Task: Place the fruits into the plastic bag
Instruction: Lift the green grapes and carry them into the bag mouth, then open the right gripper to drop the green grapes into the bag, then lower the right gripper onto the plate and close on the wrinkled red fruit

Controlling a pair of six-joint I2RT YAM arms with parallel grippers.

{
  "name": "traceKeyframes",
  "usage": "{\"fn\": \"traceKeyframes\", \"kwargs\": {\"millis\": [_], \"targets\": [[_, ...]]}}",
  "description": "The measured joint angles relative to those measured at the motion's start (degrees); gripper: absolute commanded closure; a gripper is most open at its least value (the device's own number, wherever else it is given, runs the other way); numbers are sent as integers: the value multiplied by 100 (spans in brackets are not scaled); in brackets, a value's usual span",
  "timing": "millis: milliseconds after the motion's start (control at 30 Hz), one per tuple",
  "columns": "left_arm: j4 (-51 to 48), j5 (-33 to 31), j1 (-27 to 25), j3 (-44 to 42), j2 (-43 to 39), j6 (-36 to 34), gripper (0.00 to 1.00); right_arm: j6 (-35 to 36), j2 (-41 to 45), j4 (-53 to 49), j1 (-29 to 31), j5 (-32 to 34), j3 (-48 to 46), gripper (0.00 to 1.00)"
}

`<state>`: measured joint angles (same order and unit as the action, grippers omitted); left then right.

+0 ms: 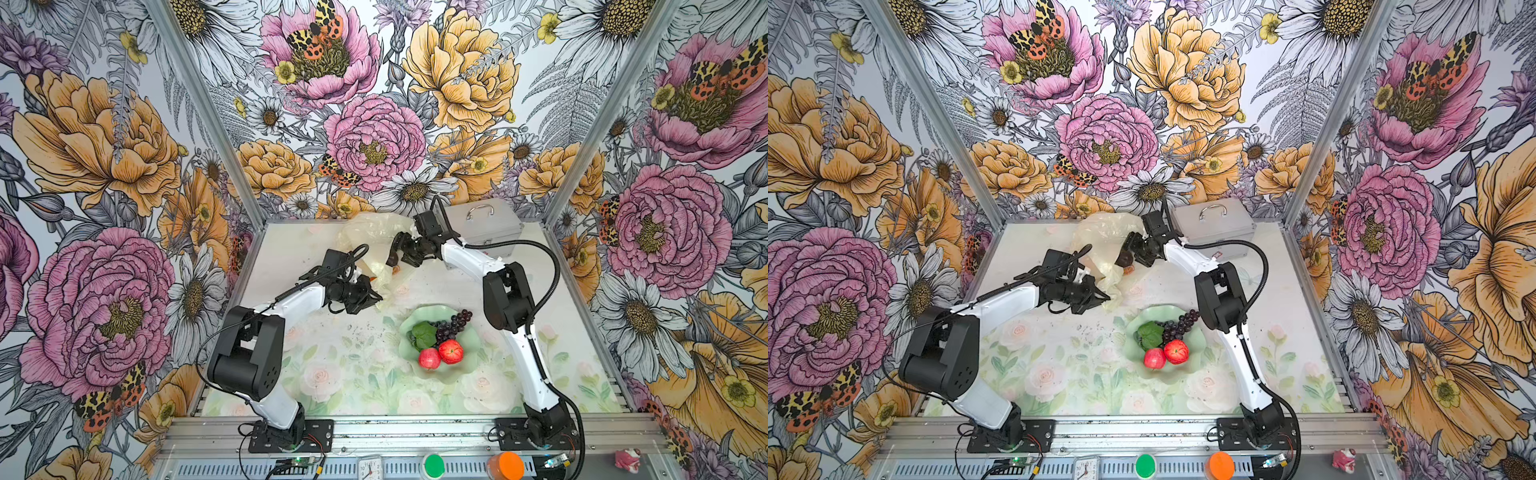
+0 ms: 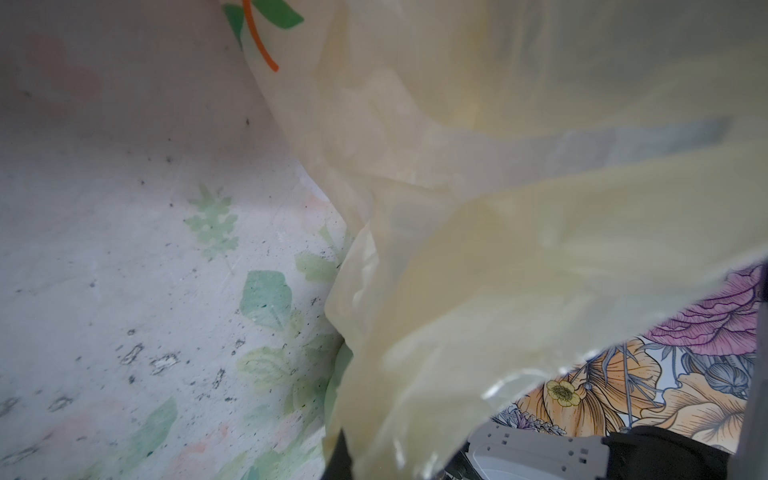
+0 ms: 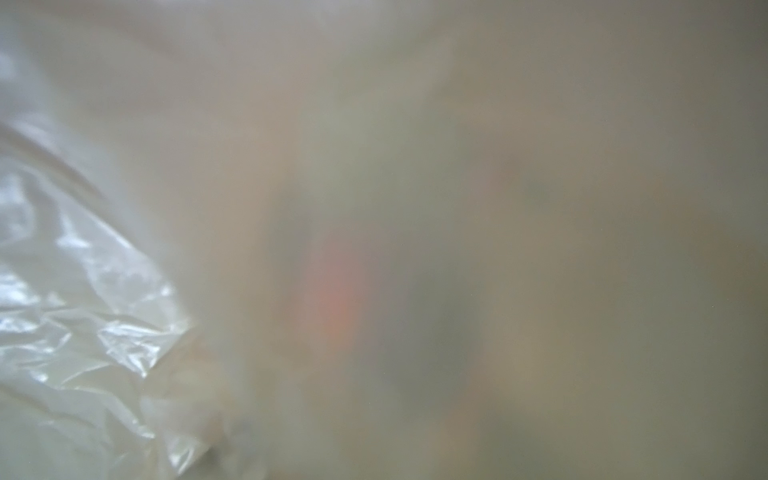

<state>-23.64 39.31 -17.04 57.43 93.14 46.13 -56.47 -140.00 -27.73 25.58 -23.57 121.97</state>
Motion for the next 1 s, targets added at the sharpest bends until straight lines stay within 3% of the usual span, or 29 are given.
{"fn": "traceKeyframes", "kwargs": {"millis": [267, 433, 667, 767, 1000], "targets": [[-4, 0, 2, 2, 0, -2, 100, -55, -79, 83, -44, -48, 623, 19], [-7, 0, 7, 13, 4, -2, 100, -50, 387, 116, -44, -173, -151, 19], [-4, -4, 76, 46, 9, -7, 100, 225, 2127, -63, -28, -433, -2236, 16], [-7, -4, 81, 46, 9, -22, 100, 586, 3101, -396, 0, -439, -3001, 1], [-7, -7, 109, 46, 9, -72, 100, 1617, 4798, -2227, 264, 2, -4028, 0]]}}
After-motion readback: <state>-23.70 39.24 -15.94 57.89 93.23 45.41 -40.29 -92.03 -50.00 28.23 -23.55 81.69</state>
